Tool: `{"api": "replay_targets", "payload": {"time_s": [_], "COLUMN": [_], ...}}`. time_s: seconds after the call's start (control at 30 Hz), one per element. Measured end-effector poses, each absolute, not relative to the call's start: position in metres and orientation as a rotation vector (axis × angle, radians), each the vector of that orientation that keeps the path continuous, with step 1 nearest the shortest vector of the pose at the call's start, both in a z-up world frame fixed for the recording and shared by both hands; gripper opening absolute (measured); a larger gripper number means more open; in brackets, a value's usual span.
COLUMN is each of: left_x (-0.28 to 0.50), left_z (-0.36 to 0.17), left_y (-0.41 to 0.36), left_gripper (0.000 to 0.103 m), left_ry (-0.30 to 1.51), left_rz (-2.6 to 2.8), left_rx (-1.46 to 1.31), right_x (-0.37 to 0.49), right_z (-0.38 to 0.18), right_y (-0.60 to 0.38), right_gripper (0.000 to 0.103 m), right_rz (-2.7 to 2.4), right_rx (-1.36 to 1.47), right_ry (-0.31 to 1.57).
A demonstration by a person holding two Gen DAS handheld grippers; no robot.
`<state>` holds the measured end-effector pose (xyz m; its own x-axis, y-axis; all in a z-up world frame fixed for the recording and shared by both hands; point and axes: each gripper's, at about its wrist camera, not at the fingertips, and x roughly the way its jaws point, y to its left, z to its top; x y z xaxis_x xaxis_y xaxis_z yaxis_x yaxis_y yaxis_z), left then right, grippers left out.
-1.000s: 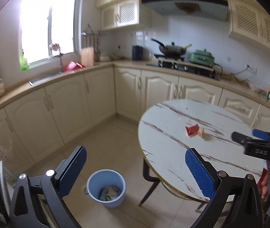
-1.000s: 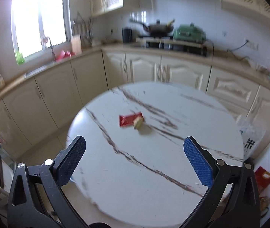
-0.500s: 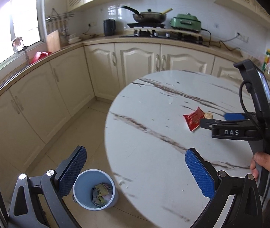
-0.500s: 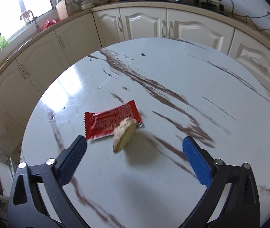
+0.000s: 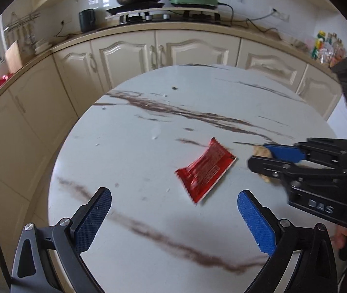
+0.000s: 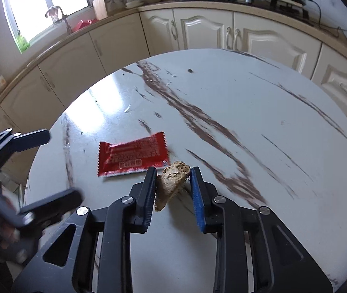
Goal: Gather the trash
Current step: 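Grasp the bread crust with the right gripper while the left gripper grasps the red wrapper, then carry the red wrapper and bread crust over the blue bucket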
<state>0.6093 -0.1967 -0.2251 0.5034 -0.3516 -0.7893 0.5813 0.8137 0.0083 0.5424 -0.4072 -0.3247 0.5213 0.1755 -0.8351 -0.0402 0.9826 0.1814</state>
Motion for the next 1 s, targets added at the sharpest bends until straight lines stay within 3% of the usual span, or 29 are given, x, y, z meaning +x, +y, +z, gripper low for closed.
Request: {"api": "replay_targets", "payload": {"time_s": [0.07,0.13,0.2,0.23,0.37,0.5,0.6,1.0], "left_x": [0.621,0.634,0.645,0.639,0.647,0.64,0.626,0.575], "left_z": [-0.231,-0.238,-0.243,-0.244,-0.249,-0.248,-0.245,-0.227], "left_y": [-0.206,-0.219,-0.231,-0.23,-0.247,-0.248,-0.236,-0.212], "left_gripper": [0.1,0.089,0.085,0.075,0.062,0.021,0.009,0.005], "left_ry": [0.887,0.896,0.918,0.928,0.928,0.909,0.903,0.871], "left_rz": [-0.573,-0.566,-0.584,-0.595,-0.621,-0.656,-0.674,-0.732], "left_rx": [0.313,0.323,0.319,0.314,0.307,0.297,0.283,0.237], "right_x": [0.536,0.53,0.526,0.525,0.524,0.521,0.521,0.504], "right_z": [-0.322,-0.319,-0.316,-0.315,-0.312,-0.312,-0.313,-0.303], "right_y": [-0.417,-0.428,-0.435,-0.437,-0.443,-0.442,-0.439,-0.427], "right_gripper": [0.027,0.027,0.027,0.027,0.027,0.027,0.027,0.027], "right_rz": [0.115,0.122,0.123,0.126,0.138,0.153,0.165,0.172], "right_rx": [0.149,0.184,0.194,0.199,0.217,0.222,0.224,0.237], "right_ry": [1.001,0.988,0.975,0.971,0.957,0.954,0.958,0.946]}}
